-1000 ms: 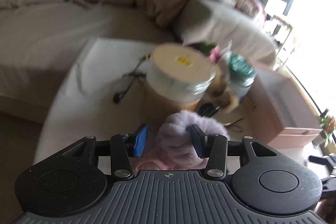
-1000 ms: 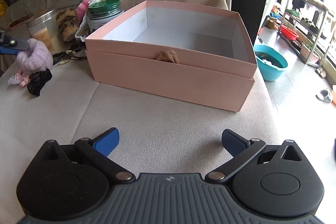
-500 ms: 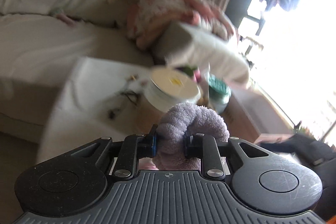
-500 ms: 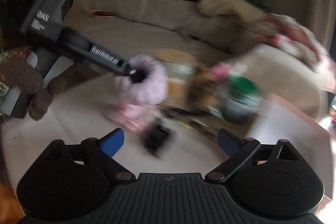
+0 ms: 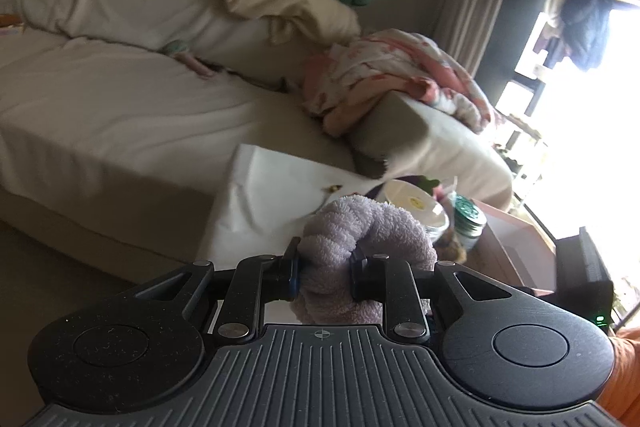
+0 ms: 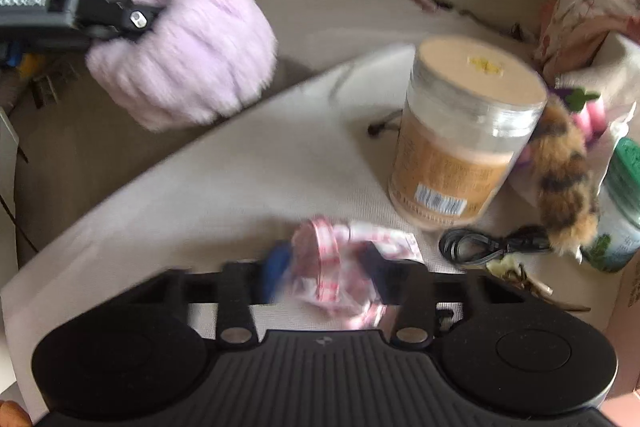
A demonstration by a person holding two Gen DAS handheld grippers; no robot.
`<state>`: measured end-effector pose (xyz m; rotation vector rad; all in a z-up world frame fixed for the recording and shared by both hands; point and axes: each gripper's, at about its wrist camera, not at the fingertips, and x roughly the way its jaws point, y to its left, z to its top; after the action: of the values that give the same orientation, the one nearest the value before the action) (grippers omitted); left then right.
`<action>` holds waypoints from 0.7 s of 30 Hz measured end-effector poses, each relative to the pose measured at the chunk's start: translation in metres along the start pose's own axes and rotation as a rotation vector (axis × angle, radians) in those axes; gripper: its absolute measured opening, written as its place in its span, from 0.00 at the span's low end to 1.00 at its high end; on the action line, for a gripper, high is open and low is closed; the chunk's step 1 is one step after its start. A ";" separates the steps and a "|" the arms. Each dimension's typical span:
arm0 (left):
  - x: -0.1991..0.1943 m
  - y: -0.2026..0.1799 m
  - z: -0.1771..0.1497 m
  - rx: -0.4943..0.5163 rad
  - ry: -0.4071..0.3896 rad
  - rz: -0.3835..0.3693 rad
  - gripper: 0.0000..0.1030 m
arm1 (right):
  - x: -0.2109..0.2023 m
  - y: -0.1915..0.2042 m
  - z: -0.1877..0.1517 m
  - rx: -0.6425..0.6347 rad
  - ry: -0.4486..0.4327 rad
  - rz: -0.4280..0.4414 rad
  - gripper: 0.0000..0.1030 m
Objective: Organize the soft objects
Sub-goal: 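Grasp the lavender fluffy scrunchie with the left tool while the right tool grasps the pink-and-white cloth, then carry both items over the pink box and open both tools to drop them in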
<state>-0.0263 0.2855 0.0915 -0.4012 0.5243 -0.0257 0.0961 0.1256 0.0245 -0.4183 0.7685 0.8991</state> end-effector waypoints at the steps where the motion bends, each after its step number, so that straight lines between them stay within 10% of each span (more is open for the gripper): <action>1: -0.001 -0.001 0.002 -0.002 0.002 0.006 0.24 | -0.002 -0.004 -0.002 0.004 0.005 0.005 0.11; 11: 0.009 -0.084 0.065 0.123 -0.074 -0.052 0.24 | -0.138 -0.049 0.006 0.065 -0.275 0.008 0.09; 19: 0.093 -0.230 0.099 0.196 -0.068 -0.364 0.27 | -0.240 -0.176 -0.029 0.271 -0.355 -0.251 0.11; 21: 0.132 -0.256 0.095 0.152 0.016 -0.458 0.31 | -0.240 -0.203 -0.051 0.315 -0.317 -0.272 0.32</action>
<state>0.1546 0.0677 0.1994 -0.3651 0.4340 -0.5080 0.1491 -0.1512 0.1729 -0.0932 0.5327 0.5585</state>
